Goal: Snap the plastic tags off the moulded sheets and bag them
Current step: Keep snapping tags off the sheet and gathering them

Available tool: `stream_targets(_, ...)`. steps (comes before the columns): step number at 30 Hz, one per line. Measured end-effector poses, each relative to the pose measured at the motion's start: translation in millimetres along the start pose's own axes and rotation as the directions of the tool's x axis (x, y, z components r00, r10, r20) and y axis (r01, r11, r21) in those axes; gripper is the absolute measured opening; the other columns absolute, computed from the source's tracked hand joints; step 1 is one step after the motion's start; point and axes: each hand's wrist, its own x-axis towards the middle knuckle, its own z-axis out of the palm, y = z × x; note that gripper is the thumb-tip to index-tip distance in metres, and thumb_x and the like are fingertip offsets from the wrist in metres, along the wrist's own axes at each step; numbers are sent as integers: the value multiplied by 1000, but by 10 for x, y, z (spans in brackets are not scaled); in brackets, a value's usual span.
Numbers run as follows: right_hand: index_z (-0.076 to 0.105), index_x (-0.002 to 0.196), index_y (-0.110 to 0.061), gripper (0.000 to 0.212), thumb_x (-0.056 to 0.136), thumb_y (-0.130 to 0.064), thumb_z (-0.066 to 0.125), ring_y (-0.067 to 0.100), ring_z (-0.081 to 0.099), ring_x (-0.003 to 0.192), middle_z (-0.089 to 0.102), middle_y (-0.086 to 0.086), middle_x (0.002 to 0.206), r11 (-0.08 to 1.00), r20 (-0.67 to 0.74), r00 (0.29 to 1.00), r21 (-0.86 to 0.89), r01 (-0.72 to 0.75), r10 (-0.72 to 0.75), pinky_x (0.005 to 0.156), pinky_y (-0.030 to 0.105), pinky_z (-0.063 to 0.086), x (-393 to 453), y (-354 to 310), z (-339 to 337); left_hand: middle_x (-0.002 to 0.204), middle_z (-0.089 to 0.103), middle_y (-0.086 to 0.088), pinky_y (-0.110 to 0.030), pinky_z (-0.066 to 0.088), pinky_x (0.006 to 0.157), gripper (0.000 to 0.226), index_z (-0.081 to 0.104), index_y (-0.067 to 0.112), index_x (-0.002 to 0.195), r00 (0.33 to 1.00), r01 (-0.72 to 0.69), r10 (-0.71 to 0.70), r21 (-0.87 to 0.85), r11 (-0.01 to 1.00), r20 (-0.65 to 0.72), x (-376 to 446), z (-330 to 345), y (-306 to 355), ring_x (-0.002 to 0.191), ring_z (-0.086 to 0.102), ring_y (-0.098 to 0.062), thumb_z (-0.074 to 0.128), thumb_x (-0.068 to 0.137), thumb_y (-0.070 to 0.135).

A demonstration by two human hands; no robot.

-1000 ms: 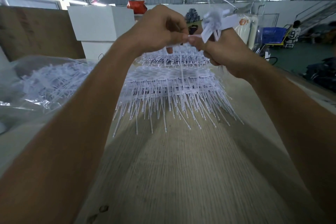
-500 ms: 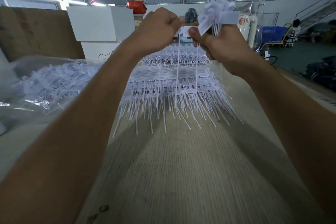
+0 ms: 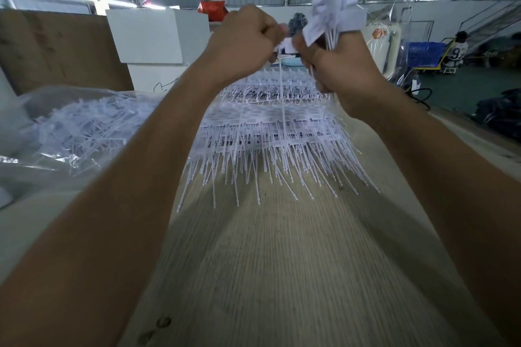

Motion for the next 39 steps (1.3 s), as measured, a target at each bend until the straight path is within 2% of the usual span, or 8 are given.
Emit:
stream_targets(3,53,93,-30,19,98,-16,64,0,44,47,53,-7,75,999,-56,998,-11,-40,39,43,22,34,62,30,-9,58,50,5,-30,40,62,48,48,22,57,996,-52,72,286,957,-61,-2,39,58,55,50,-14,49,103,37)
stream_targets(8,50,86,-31,20,103,-21,55,2,48,57,55,-9,79,984,-313,941,-80,-159,127,54,21,40,111,264,-230,64,59,-12,-27,44,62,45,61,7,69,984,-158,165,89,983,-72,3,-30,219,56,54,-15,52,101,37)
stream_targets(11,51,88,-28,17,105,-28,51,-2,47,45,53,-10,65,963,-331,905,76,-258,268,44,15,35,140,356,-342,55,47,7,-24,40,63,43,52,20,62,981,-157,164,73,985,-103,37,-33,237,46,44,-2,51,102,36)
stream_targets(16,53,86,-19,27,109,-25,41,4,45,40,54,-8,45,962,-190,944,79,-260,270,46,20,41,143,382,-262,65,58,9,-28,42,65,21,65,19,98,996,-93,94,94,991,-8,-9,107,89,46,47,-5,55,100,37)
stream_targets(25,52,102,-17,6,104,-23,54,5,33,42,43,-11,52,955,-73,956,110,-277,286,41,21,28,147,385,-214,62,54,13,-28,40,61,25,68,16,91,998,-60,61,56,997,-22,31,112,-15,49,47,-6,55,100,36)
stream_targets(30,55,117,-8,27,91,-3,63,12,34,52,41,1,66,970,-105,964,12,-243,243,47,27,30,153,393,-206,67,59,4,-30,42,63,32,67,14,95,996,-73,75,48,996,-37,42,104,-21,53,50,-9,50,103,39)
stream_targets(35,66,114,2,24,102,-17,56,8,25,42,38,-7,48,950,-68,973,239,-200,222,40,22,22,142,408,-237,76,49,0,-52,56,86,21,53,13,103,996,-65,66,-27,998,60,37,101,-48,69,52,-19,39,108,29)
stream_targets(39,70,111,-1,43,108,-29,39,11,23,39,42,0,51,941,-31,968,245,-234,249,41,20,19,131,357,-247,77,52,3,-35,48,63,10,46,16,105,984,-91,101,-77,993,147,0,91,-36,61,56,0,38,108,22)
